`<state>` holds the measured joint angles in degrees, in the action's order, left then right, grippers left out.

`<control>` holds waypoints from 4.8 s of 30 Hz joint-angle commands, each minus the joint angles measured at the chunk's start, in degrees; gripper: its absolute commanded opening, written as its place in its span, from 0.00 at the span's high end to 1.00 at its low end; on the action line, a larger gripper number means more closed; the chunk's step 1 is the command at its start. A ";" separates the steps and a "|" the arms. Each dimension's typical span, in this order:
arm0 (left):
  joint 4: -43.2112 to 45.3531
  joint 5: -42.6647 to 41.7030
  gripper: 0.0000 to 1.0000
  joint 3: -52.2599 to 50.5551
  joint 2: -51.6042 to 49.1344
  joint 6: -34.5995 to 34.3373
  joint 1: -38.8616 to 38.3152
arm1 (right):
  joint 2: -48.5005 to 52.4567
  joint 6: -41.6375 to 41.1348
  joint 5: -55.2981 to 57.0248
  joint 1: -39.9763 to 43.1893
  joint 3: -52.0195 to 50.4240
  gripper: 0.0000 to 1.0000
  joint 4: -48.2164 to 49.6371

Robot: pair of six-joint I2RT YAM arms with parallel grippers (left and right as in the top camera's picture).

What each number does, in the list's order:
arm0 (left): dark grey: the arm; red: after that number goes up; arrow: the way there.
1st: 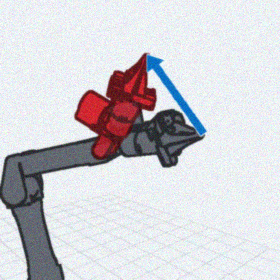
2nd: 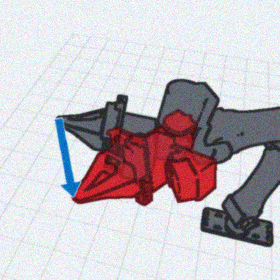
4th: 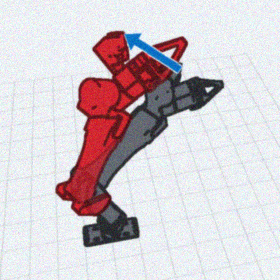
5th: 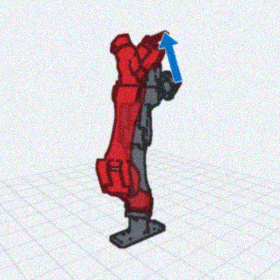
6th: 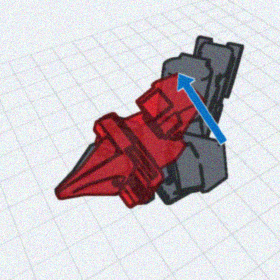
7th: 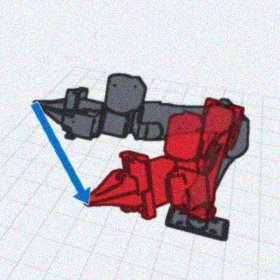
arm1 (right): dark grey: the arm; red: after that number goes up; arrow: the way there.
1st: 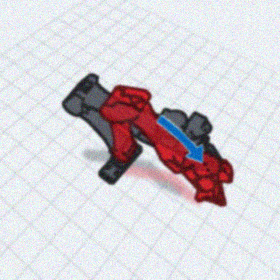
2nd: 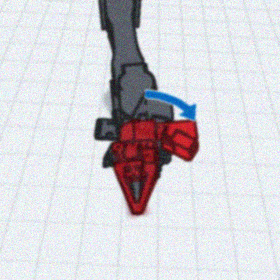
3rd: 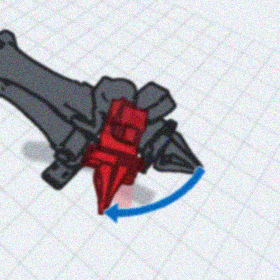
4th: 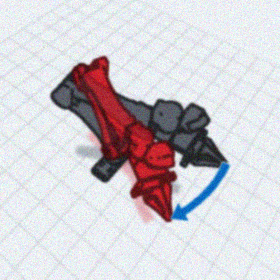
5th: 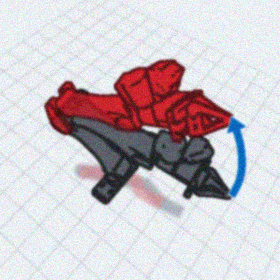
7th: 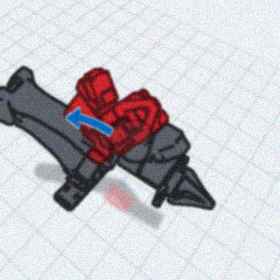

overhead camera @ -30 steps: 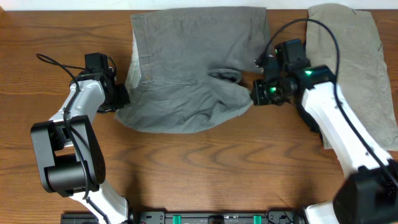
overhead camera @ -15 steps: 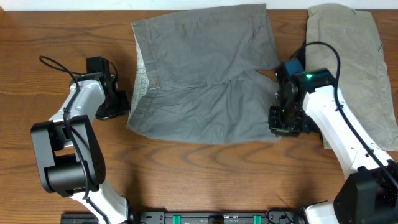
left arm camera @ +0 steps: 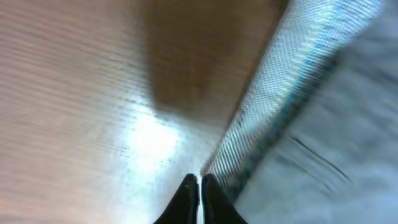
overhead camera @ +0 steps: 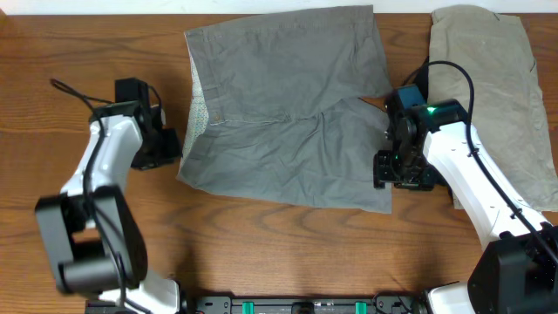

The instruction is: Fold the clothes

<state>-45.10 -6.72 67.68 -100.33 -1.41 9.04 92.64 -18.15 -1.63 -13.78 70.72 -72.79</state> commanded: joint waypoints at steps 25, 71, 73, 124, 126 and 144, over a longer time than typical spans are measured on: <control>11.69 -9.16 0.35 -4.44 1.29 19.37 -5.92 | 0.15 5.18 -0.79 -0.55 1.07 0.26 8.63; 16.83 -8.96 0.65 -4.42 -7.50 16.52 -8.00 | 0.15 5.11 -3.19 -0.55 1.07 0.26 10.73; 16.94 -11.63 0.77 -4.39 -7.48 16.52 -8.00 | 0.15 5.11 -3.19 -0.55 1.07 0.26 10.75; -7.69 11.32 0.20 2.16 5.40 -10.12 -4.59 | 0.15 4.02 -4.61 -4.37 1.05 0.26 7.87; -9.84 11.32 0.20 1.75 8.09 -10.69 -4.55 | 0.15 3.06 -4.59 -6.23 1.05 0.25 7.39; -3.76 10.21 0.20 -8.94 10.54 -25.51 -4.33 | 0.15 -8.20 -1.57 -17.27 -13.40 0.21 17.16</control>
<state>-49.74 3.38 59.77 -89.54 -21.61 4.40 92.64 -23.57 -4.03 -30.55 58.50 -56.88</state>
